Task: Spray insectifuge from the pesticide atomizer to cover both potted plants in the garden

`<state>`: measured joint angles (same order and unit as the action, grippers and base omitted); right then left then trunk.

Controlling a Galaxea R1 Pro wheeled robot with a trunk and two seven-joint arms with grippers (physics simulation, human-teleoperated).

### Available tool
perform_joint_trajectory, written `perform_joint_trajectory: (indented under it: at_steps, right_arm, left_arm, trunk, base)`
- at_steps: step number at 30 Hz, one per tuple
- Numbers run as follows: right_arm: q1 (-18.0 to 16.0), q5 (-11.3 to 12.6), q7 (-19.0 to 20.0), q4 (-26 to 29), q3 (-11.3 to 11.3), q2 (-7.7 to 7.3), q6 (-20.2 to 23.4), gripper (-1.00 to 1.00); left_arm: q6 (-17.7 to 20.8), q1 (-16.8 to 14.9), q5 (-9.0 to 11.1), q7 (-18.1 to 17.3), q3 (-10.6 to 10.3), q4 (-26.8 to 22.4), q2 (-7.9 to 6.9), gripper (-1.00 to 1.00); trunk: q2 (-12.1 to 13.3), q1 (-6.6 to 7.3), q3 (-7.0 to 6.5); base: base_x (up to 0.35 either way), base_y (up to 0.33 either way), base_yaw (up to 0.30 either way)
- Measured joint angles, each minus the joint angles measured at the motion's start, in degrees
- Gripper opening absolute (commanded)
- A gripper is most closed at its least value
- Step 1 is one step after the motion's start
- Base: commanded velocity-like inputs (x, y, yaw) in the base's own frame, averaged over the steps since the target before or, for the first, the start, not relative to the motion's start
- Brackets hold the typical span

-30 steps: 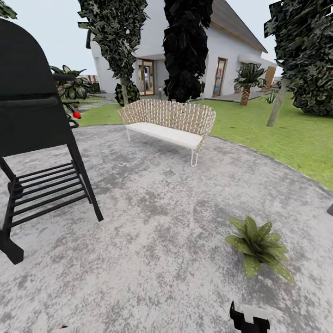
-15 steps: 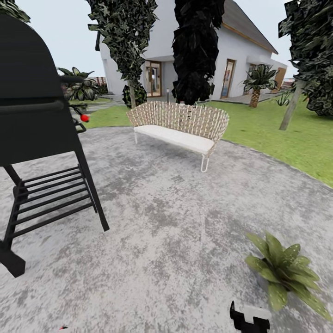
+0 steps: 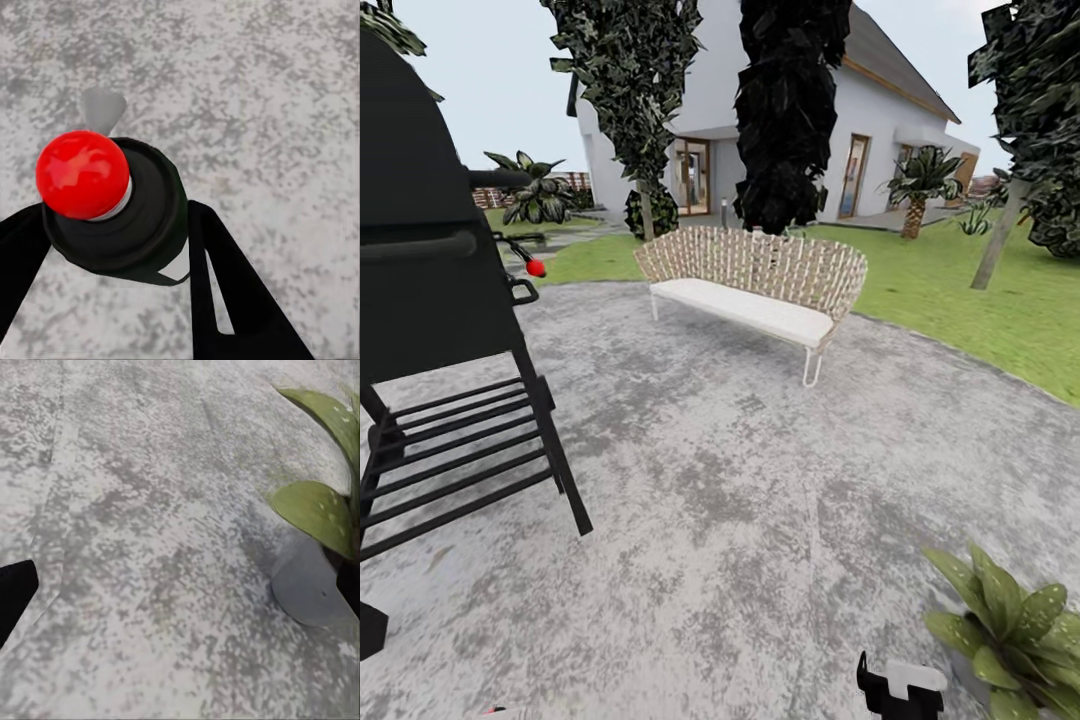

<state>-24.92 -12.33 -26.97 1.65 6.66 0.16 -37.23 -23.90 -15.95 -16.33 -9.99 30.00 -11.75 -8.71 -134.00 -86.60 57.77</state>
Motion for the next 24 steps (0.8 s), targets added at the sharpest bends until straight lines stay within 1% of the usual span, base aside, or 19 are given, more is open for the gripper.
perform_joint_trajectory:
  at_steps: [5, 11, 16, 24]
  right_arm:
    - [0.00, 0.02, 0.00, 0.01, 0.02, 0.00, 0.00, 1.00]
    - [-0.01, 0.01, -0.02, 0.01, 0.02, 0.00, -0.02, 1.00]
    - [0.00, -0.01, -0.04, 0.00, 0.02, 0.00, -0.02, 1.00]
    - [-0.01, -0.01, -0.05, -0.02, 0.03, 0.00, -0.03, 1.00]
  left_arm:
    - [0.00, 0.00, -0.23, -0.05, -0.08, 0.01, 0.00, -1.00]
    - [0.00, 0.00, -0.28, -0.07, -0.09, 0.02, 0.00, -1.00]
    - [0.00, 0.00, -0.27, -0.03, -0.08, 0.03, 0.00, -1.00]
    - [0.01, -0.01, -0.28, 0.01, -0.03, 0.03, 0.00, -1.00]
  trunk:
    - [0.00, 0.00, -0.14]
    - [0.00, 0.00, -0.14]
    - [0.00, 0.00, -0.14]
    - [0.00, -0.01, -0.14]
  base:
    - [0.330, 0.153, 0.000]
    - [0.335, 0.016, 0.000]
    - [0.336, -0.071, 0.000]
    - [0.290, -0.158, 0.000]
